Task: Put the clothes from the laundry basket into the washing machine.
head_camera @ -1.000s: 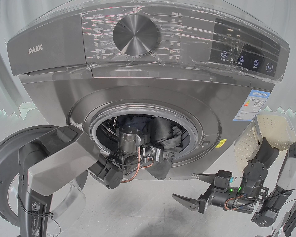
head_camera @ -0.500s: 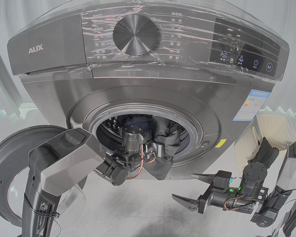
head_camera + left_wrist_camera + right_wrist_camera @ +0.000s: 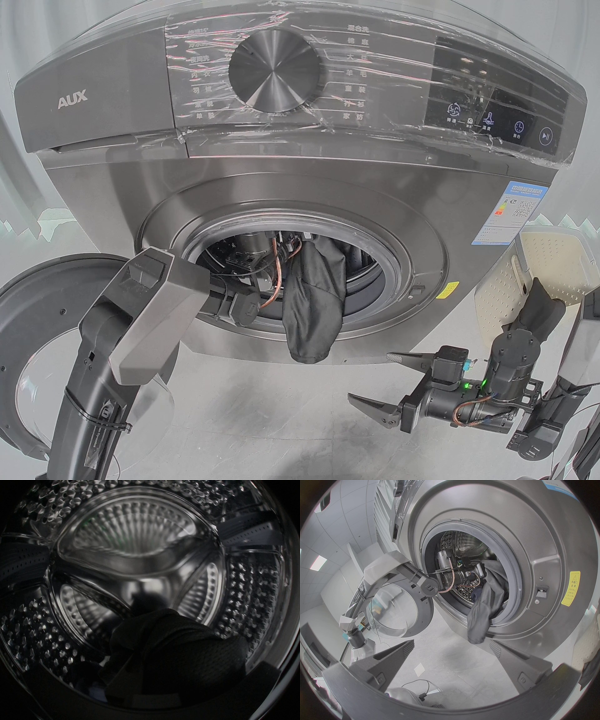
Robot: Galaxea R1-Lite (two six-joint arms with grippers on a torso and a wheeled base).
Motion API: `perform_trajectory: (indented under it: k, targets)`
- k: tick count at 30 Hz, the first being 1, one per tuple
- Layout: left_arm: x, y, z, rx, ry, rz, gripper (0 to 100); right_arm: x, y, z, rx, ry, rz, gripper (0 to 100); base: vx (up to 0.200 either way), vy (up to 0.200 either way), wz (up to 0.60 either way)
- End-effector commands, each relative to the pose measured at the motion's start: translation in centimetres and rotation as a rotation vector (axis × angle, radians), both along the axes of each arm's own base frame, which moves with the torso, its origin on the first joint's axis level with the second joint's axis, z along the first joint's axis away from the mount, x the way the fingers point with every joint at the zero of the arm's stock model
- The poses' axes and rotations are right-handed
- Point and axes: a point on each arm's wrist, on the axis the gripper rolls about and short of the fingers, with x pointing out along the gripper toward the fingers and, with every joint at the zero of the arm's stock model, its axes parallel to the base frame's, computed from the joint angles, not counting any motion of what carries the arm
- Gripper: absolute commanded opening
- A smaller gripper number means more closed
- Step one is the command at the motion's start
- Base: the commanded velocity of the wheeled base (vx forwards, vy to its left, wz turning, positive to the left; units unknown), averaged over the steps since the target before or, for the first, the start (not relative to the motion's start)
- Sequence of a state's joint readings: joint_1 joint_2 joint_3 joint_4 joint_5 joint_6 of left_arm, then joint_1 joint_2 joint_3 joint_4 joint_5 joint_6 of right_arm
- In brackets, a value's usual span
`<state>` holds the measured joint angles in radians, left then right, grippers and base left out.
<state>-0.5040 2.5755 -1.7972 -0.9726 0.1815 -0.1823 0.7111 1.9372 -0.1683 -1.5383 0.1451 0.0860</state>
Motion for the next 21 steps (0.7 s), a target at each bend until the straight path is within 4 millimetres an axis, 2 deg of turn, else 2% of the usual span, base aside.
perform_trajectory:
  k: [1, 6, 7, 9, 15, 17, 18, 20, 21]
  targets:
    - [2.1, 0.8, -1.8, -0.021, -0.014, 0.072, 0, 0.1, 0.0, -0.1, -0.004, 0.004, 0.0, 100, 0.0, 0.0, 0.0]
    - [1.9, 1.0, -1.9, -0.014, -0.001, 0.074, 0, 0.1, 0.0, -0.1, -0.003, 0.003, 0.0, 100, 0.0, 0.0, 0.0]
    - [1.8, 1.0, -2.2, -0.007, 0.014, 0.074, 100, 0.1, 0.0, -0.1, -0.002, 0.003, 0.001, 100, 0.0, 0.0, 0.0]
    - [0.8, 0.9, -2.0, 0.009, 0.048, 0.063, 100, 0.1, 0.0, -0.1, -0.003, 0.005, 0.001, 100, 0.0, 0.0, 0.0]
    - [-5.2, 1.6, -2.2, 0.161, 0.264, -0.096, 100, 0.1, 0.1, -0.1, -0.003, 0.003, 0.001, 100, 0.0, 0.0, 0.0]
    - [-5.8, 1.7, -2.2, 0.177, 0.28, -0.111, 100, 0.1, 0.1, -0.1, -0.003, 0.003, 0.001, 100, 0.0, 0.0, 0.0]
    - [-7.0, 2.1, -2.2, 0.221, 0.308, -0.133, 100, 0.1, 0.1, -0.1, -0.003, 0.003, 0.001, 100, 0.0, 0.0, 0.0]
    - [-7.5, 2.2, -2.2, 0.239, 0.313, -0.145, 100, 0.1, 0.1, -0.1, -0.003, 0.003, 0.001, 100, 0.0, 0.0, 0.0]
    - [-8.5, 2.3, -1.9, 0.267, 0.318, -0.181, 100, 0.1, 0.1, -0.1, -0.003, 0.003, 0.001, 100, 0.0, 0.0, 0.0]
